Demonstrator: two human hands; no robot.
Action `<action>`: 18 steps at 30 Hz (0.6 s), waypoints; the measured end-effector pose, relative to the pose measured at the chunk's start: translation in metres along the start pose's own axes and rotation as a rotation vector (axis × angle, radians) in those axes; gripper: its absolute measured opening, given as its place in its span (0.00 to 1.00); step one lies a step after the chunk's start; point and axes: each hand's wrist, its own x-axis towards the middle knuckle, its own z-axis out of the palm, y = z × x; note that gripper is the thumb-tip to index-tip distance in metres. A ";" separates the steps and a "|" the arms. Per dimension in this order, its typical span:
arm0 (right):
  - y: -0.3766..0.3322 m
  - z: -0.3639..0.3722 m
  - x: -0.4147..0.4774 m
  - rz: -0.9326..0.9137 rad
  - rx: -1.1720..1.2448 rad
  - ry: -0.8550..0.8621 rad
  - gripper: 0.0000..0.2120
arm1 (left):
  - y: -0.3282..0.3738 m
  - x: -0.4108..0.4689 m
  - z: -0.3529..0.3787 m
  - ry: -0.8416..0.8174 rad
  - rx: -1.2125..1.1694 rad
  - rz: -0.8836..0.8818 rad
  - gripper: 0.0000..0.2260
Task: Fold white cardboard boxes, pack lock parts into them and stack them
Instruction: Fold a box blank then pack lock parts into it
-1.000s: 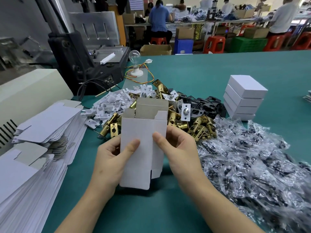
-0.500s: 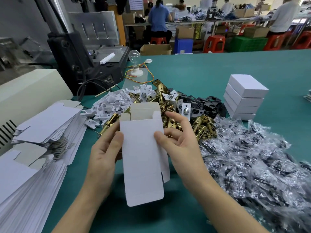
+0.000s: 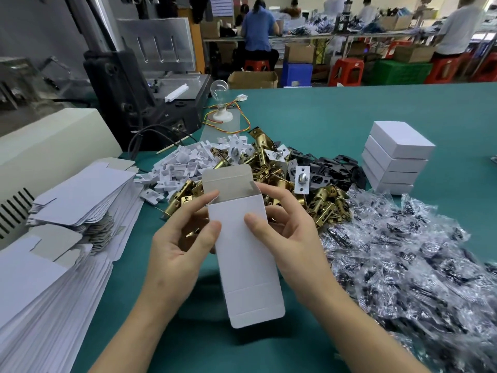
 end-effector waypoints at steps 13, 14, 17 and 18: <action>0.000 0.001 -0.001 -0.010 -0.218 0.044 0.08 | 0.000 0.002 0.002 -0.095 0.020 -0.033 0.05; 0.000 0.001 -0.001 -0.012 -0.222 0.048 0.08 | -0.001 0.003 0.002 -0.092 0.026 -0.030 0.05; -0.001 0.001 -0.002 -0.001 -0.217 0.048 0.08 | -0.001 0.003 0.004 -0.085 0.016 -0.023 0.05; -0.001 0.002 -0.002 0.003 -0.218 0.047 0.08 | -0.002 0.003 0.004 -0.087 0.014 -0.019 0.05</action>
